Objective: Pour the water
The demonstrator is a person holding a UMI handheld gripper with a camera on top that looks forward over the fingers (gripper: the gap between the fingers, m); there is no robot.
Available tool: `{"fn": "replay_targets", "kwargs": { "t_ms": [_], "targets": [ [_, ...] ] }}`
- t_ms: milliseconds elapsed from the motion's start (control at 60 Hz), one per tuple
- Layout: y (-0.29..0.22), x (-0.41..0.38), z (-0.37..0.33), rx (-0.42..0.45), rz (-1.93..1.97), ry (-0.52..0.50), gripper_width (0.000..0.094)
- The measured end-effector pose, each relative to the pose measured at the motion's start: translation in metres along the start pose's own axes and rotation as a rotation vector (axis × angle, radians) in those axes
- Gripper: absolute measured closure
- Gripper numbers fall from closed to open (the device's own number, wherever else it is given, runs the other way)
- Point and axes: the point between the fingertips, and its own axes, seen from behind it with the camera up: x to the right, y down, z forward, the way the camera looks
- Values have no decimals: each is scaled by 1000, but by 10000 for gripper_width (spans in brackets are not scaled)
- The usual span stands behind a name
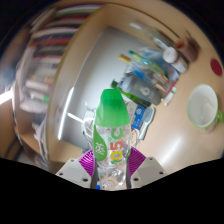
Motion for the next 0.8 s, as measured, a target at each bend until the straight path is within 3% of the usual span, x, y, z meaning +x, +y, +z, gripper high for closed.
{"fn": "replay_targets", "kwargs": {
  "t_ms": [167, 333, 550, 800],
  "targets": [
    [-39, 34, -10, 24, 608, -33, 542],
    [-61, 36, -17, 59, 1045, -136, 542],
    [-85, 40, -24, 130, 1285, -217, 542],
    [-77, 47, -27, 116, 1282, -183, 544]
  ]
}}
